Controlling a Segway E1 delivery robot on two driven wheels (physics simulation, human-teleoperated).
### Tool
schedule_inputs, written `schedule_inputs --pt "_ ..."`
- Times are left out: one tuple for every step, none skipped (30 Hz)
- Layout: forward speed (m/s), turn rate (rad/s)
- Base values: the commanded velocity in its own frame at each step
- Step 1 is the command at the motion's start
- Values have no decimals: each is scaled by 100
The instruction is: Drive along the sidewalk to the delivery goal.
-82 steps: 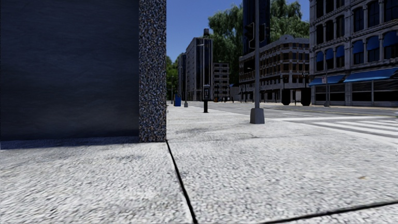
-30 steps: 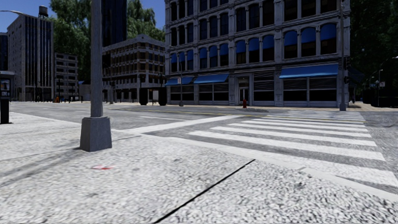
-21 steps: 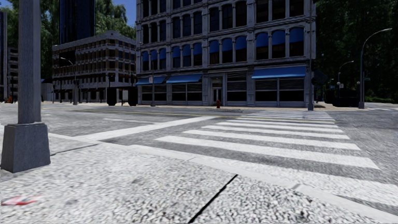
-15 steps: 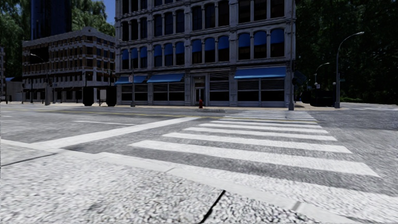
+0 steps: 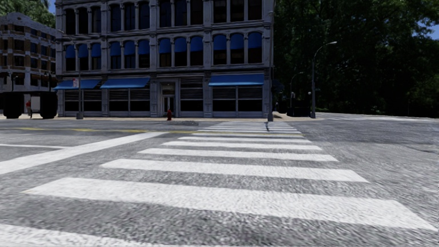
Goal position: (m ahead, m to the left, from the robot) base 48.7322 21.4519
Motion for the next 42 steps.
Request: schedule_inputs --pt "200 -52" --pt "197 -43" --pt "197 -43" --pt "157 -17" --pt "137 -2" --pt "127 0" --pt "125 0" --pt "125 0" --pt "124 0" --pt "124 0" --pt "123 0" --pt "123 0" --pt "123 0" --pt "123 0" --pt "123 0" --pt "123 0" --pt "123 0" --pt "123 0" --pt "123 0" --pt "123 0" --pt "123 0" --pt "123 0" --pt "123 0" --pt "123 0" --pt "123 0" --pt "125 0" --pt "128 0" --pt "128 0" --pt "128 0" --pt "128 0" --pt "128 0" --pt "128 0" --pt "129 0" --pt "129 0" --pt "129 0" --pt "129 0" --pt "129 0" --pt "129 0" --pt "129 0" --pt "129 0" --pt "129 0" --pt "129 0"
